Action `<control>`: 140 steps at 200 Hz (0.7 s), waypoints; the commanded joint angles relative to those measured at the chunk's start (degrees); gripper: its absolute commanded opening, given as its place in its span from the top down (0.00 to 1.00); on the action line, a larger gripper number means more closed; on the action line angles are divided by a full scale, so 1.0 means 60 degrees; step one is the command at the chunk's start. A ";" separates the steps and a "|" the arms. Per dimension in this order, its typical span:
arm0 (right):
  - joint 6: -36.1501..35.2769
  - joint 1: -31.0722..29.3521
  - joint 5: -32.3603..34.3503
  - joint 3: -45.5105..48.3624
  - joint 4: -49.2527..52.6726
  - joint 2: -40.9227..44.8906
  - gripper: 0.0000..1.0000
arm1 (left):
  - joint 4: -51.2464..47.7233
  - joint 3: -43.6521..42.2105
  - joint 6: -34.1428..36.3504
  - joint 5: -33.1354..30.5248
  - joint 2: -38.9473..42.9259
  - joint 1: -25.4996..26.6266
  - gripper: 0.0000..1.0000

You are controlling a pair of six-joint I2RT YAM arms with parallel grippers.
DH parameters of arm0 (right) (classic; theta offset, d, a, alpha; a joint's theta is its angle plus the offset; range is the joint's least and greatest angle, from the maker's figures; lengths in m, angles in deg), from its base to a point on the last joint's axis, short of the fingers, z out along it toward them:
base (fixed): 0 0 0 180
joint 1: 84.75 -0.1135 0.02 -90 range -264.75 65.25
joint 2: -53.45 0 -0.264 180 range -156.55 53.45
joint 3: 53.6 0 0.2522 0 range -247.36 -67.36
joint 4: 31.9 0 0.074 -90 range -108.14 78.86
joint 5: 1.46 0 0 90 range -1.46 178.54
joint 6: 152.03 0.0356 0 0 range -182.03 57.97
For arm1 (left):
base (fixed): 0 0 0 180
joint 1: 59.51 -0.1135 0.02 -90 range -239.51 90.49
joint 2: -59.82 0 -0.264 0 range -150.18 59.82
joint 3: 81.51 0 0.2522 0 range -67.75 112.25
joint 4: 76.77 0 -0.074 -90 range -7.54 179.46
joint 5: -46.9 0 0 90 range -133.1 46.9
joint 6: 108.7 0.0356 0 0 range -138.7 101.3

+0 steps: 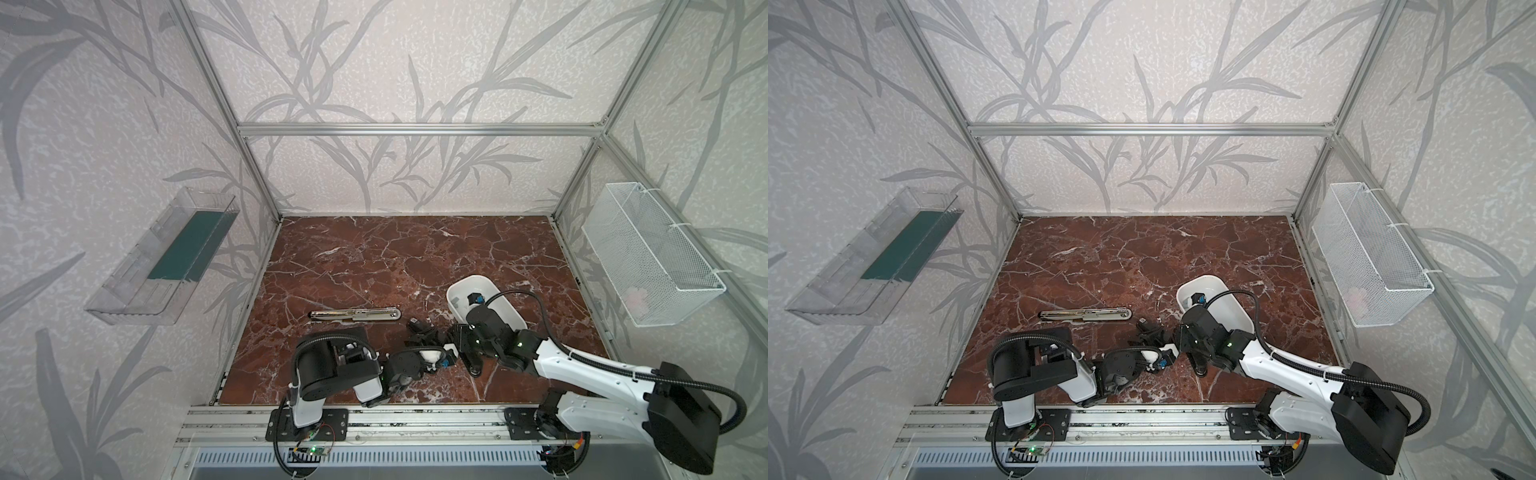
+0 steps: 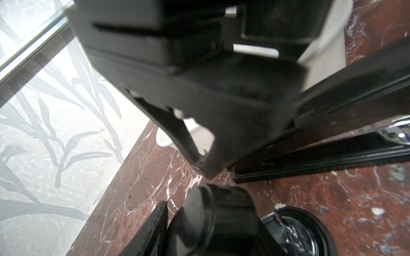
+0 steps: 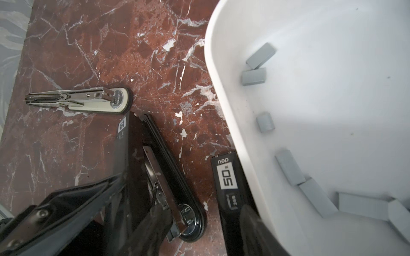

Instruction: Load the staples into the stapler

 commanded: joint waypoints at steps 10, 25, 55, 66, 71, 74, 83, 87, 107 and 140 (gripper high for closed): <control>0.0018 -0.0052 0.0163 0.0070 0.0155 0.0117 0.43 | 0.0091 0.0001 0.0210 -0.0582 -0.0521 0.0175 0.39; 0.0023 -0.0059 0.0118 0.0085 0.0152 0.0091 0.43 | 0.0092 -0.0011 0.0187 -0.0589 -0.0468 0.0190 0.33; 0.0012 -0.0074 0.0125 0.0102 0.0202 0.0269 0.43 | 0.0002 -0.0101 0.0141 -0.0523 -0.0292 0.0194 0.19; -0.0006 -0.0077 0.0138 0.0085 0.0245 0.0343 0.43 | -0.0119 -0.0070 0.0164 -0.0493 -0.0248 0.0192 0.13; -0.0014 -0.0077 0.0139 0.0092 0.0254 0.0380 0.43 | -0.0149 -0.0074 0.0134 -0.0446 -0.0220 0.0193 0.11; -0.0020 -0.0077 0.0139 0.0086 0.0268 0.0384 0.43 | -0.0168 -0.0082 0.0130 -0.0425 -0.0212 0.0192 0.09; -0.0034 -0.0069 0.0148 0.0057 0.0284 0.0410 0.43 | -0.0253 -0.0076 0.0086 -0.0360 -0.0149 0.0193 0.06; -0.0040 -0.0070 0.0147 0.0057 0.0291 0.0420 0.43 | -0.0294 -0.0083 0.0072 -0.0350 -0.0106 0.0192 0.05; -0.0060 -0.0088 0.0101 0.0012 0.0344 0.0421 0.43 | -0.0360 -0.0160 0.0005 -0.0198 0.0098 0.0208 0.00; -0.0221 -0.0114 -0.0218 0.0003 0.0165 0.0392 0.40 | -0.1340 -0.0083 -0.0194 0.0058 0.0583 0.0201 0.00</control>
